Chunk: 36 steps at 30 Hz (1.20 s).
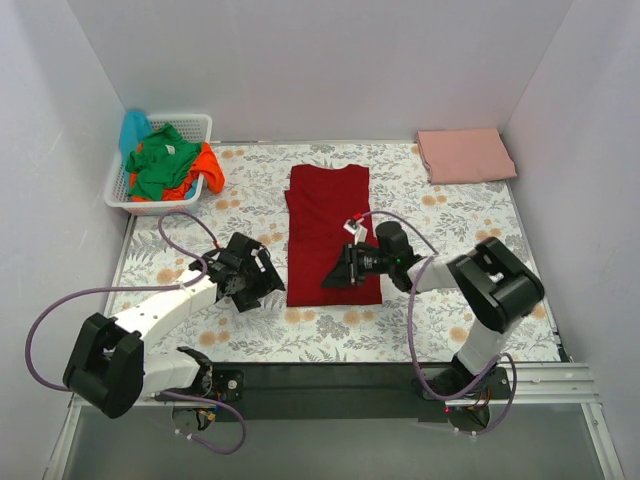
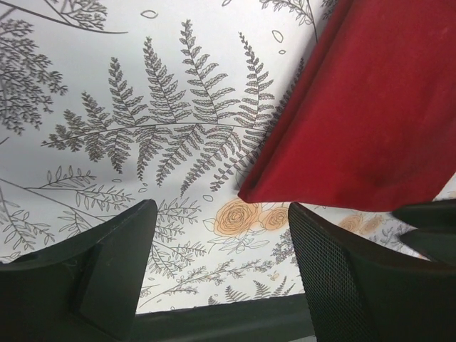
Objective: Fold and stack the t-shirts
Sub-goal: Fold the tshirt
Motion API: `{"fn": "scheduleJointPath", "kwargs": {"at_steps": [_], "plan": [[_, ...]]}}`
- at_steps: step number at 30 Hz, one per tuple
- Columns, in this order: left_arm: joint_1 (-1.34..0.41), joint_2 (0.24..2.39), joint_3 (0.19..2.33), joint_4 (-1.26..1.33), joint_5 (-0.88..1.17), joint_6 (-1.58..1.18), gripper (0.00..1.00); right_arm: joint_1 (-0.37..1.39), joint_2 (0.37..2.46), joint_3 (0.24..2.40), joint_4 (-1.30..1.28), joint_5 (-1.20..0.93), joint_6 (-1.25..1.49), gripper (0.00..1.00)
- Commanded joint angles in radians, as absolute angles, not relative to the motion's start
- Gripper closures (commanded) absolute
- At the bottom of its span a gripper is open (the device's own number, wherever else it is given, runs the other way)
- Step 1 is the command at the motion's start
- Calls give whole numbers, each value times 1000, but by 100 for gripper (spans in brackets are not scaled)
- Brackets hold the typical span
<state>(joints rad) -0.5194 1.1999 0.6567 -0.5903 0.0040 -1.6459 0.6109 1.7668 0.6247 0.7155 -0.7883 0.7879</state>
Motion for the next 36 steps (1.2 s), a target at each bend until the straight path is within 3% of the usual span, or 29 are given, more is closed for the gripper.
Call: {"fn": "scheduleJointPath", "kwargs": {"at_steps": [1, 4, 7, 8, 12, 16, 36], "plan": [[-538, 1249, 707, -584, 43, -1628, 26, 578, 1591, 664, 397, -648, 555, 70], [-557, 1301, 736, -595, 52, -1625, 21, 575, 1467, 718, 41, -422, 422, 59], [-574, 1331, 755, -604, 51, -1629, 21, 577, 1365, 745, -203, -215, 385, 43], [-578, 1348, 758, -606, 52, -1632, 21, 575, 1320, 744, -239, -177, 382, 34], [-604, 1400, 795, -618, 38, -1634, 21, 577, 1253, 729, -388, -54, 405, 26], [-635, 1462, 845, -659, 14, -1624, 20, 583, 1256, 718, -446, -46, 434, 25], [-690, 1549, 904, -704, -83, -1634, 23, 655, 1434, 755, -391, -5, 491, 40]]}}
